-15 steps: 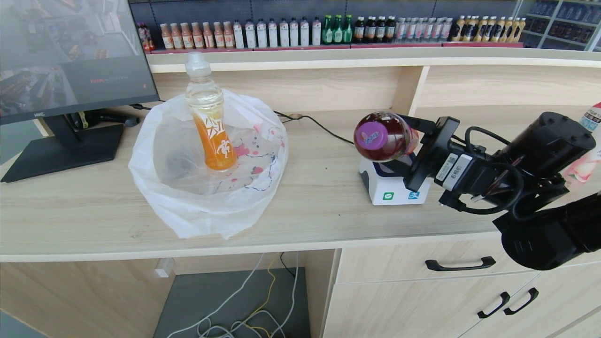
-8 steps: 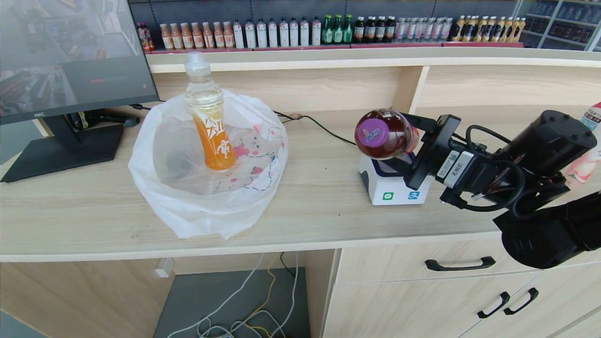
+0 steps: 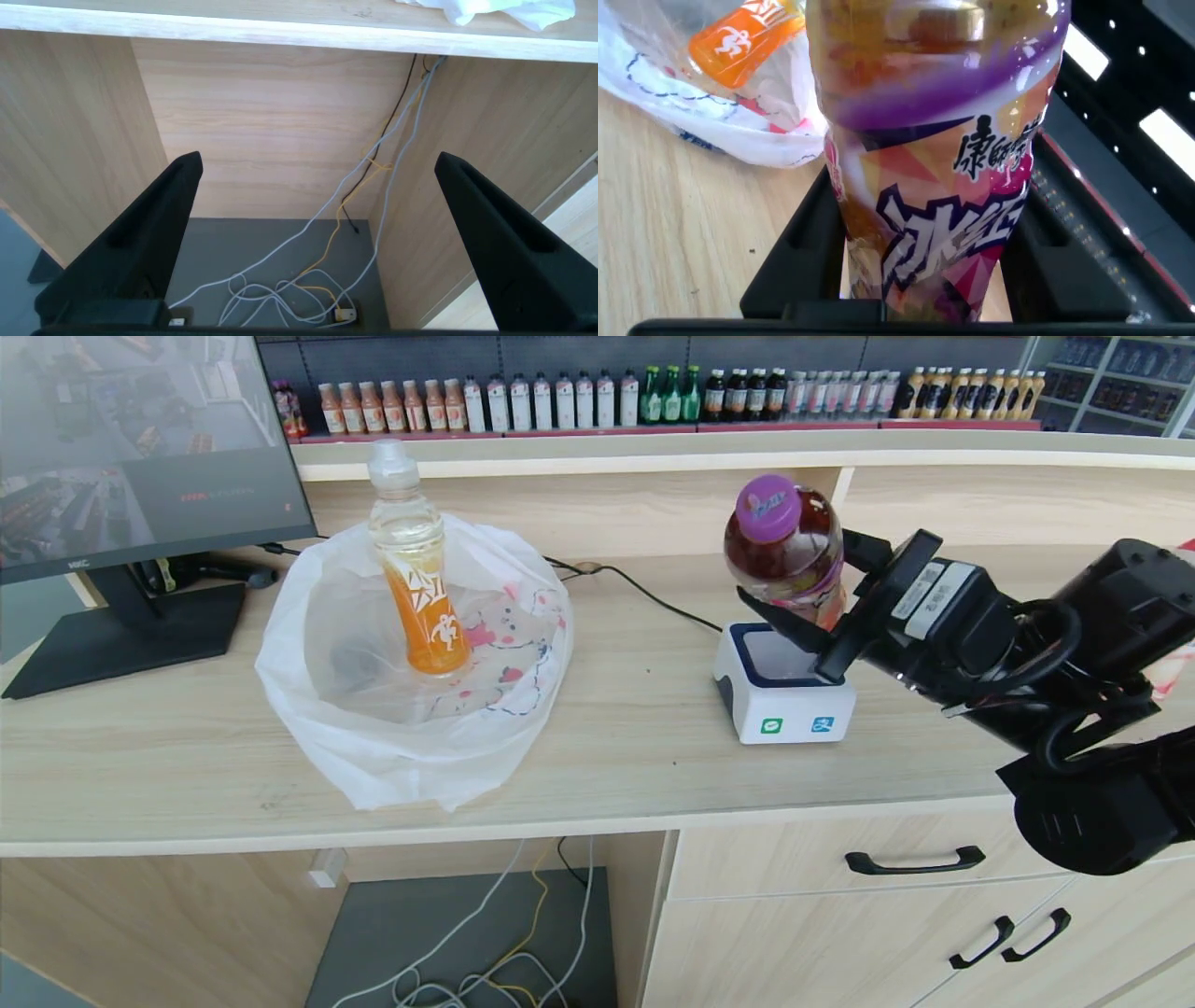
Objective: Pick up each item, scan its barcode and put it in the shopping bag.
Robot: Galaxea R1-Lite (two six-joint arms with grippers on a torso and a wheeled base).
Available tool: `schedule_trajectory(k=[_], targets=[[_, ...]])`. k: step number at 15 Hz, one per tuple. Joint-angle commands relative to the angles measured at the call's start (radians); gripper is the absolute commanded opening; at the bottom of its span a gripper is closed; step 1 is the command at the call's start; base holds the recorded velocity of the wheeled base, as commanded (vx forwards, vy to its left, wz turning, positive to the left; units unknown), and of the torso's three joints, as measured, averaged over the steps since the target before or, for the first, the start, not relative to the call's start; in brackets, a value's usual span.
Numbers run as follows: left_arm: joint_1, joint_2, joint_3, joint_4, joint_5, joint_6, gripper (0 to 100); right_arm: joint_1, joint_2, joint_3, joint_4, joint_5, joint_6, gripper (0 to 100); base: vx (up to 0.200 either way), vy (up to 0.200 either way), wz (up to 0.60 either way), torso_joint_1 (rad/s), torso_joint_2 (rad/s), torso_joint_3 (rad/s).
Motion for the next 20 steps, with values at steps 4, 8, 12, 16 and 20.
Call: schedule_trajectory(k=[4, 8, 12, 16, 20], targets=[[0.001, 0.000, 0.000, 0.000, 0.000, 0.000, 100, 0.117, -0.068, 0.005, -0.041, -0.321, 0.267, 0, 0.000, 0.000, 0.00, 0.000, 0.00, 0.000], [0.000, 0.000, 0.000, 0.000, 0.000, 0.002, 100, 0.119, -0.137, 0.080, -0.055, -0.419, 0.388, 0, 0.000, 0.000, 0.00, 0.000, 0.00, 0.000], [0.000, 0.000, 0.000, 0.000, 0.000, 0.003, 100, 0.117, -0.157, 0.118, -0.113, -0.487, 0.554, 0, 0.000, 0.000, 0.00, 0.000, 0.00, 0.000], [0.000, 0.000, 0.000, 0.000, 0.000, 0.003, 100, 0.117, -0.154, 0.130, -0.118, -0.593, 0.630, 0, 0.000, 0.000, 0.00, 0.000, 0.00, 0.000], [0.000, 0.000, 0.000, 0.000, 0.000, 0.002, 100, 0.112, -0.137, 0.120, -0.118, -0.594, 0.661, 0, 0.000, 0.000, 0.00, 0.000, 0.00, 0.000]])
